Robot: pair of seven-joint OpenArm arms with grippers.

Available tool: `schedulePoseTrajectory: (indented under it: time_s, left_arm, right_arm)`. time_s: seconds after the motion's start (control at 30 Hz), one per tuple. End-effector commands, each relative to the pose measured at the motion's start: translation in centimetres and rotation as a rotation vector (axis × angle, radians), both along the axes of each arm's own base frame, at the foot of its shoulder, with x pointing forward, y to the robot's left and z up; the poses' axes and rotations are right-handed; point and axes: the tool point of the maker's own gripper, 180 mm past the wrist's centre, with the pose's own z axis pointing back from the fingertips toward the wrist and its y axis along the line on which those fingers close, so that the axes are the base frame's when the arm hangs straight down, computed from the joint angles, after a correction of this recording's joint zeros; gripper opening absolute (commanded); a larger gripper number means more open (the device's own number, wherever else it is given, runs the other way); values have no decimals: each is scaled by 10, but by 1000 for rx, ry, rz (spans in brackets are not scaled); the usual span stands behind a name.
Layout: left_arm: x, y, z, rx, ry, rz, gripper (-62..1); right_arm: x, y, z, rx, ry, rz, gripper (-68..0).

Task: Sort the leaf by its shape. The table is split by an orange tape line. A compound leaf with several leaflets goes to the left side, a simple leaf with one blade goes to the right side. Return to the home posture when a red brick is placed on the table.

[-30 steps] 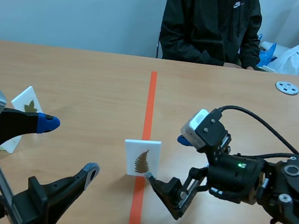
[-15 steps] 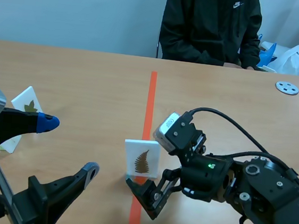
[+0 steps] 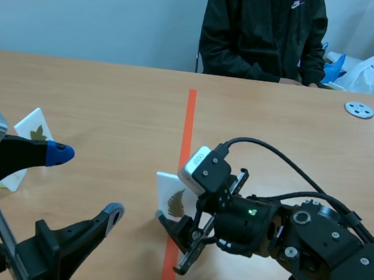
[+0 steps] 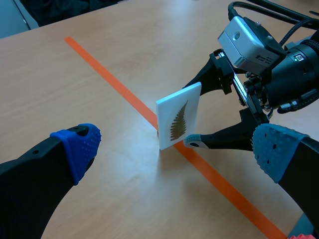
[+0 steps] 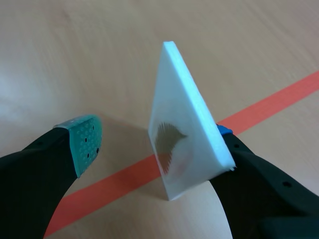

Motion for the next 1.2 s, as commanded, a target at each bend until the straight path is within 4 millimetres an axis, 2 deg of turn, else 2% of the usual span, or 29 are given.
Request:
schedulePoseTrajectory:
  time_s: [0.0, 0.17, 0.33, 0.47, 0.67, 0.87, 1.07, 1.17]
  left_arm:
    - [2, 1, 6, -21, -20, 7, 14]
    - [2, 1, 6, -20, -20, 7, 14]
    - [2, 1, 6, -21, -20, 7, 14]
    - [2, 1, 6, -21, -20, 7, 14]
    - [2, 1, 6, -21, -20, 7, 14]
    - [2, 1, 6, -21, -20, 8, 14]
    - [2, 1, 6, -21, -20, 8, 14]
    - [2, 1, 6, -21, -20, 8, 14]
  right_arm:
    - [9, -2, 8, 11, -27, -20, -341]
    - [9, -3, 7, 8, -26, -23, -435]
    - [9, -3, 5, -1, -20, -25, -455]
    - [9, -4, 3, -12, -13, -26, -512]
    - [7, -4, 1, -12, -8, -26, -515]
    - [7, -4, 1, -12, -8, -25, -640]
    - [11, -9, 5, -7, -16, -37, -643]
    - [16, -12, 18, 17, -29, -28, -643]
